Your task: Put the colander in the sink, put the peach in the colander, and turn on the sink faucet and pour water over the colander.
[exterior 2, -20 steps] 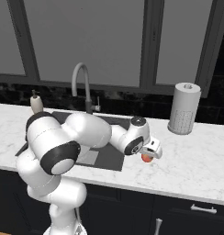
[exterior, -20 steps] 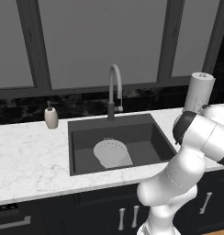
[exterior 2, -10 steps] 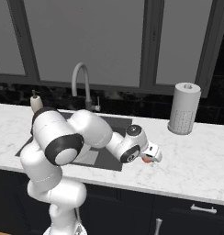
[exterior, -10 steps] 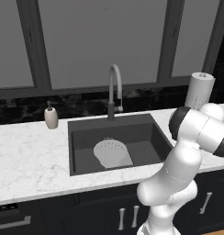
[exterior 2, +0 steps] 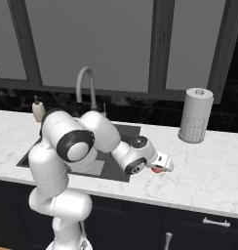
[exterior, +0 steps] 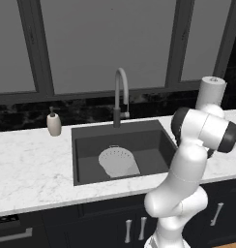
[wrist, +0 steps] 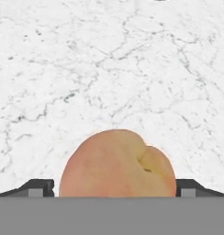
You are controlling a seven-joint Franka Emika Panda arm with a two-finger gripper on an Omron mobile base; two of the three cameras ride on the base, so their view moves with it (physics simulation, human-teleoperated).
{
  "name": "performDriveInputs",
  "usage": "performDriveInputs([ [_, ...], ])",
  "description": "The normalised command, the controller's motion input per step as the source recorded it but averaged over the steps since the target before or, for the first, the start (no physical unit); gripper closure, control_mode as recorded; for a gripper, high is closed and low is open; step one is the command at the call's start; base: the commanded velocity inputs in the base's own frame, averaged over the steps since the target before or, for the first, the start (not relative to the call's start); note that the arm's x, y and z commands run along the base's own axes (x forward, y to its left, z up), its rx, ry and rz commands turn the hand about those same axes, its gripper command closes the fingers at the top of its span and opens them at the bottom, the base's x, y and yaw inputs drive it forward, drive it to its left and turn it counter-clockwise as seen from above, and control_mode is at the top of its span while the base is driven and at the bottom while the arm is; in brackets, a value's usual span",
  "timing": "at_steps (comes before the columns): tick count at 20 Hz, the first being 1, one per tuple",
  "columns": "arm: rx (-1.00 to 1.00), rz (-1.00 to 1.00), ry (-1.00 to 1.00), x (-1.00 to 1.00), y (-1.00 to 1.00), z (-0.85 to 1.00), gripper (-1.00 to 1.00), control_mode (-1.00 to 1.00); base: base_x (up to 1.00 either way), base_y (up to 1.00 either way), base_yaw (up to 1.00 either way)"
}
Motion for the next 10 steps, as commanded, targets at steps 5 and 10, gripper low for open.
performDriveInputs([
  [5, -0.05, 0.0, 0.0, 0.14, 0.0, -0.3, 1.0, -1.0, 0.0, 0.0, 0.0],
  [10, -0.01, 0.0, 0.01, 0.04, -0.1, -0.34, 1.0, -1.0, 0.0, 0.0, 0.0],
])
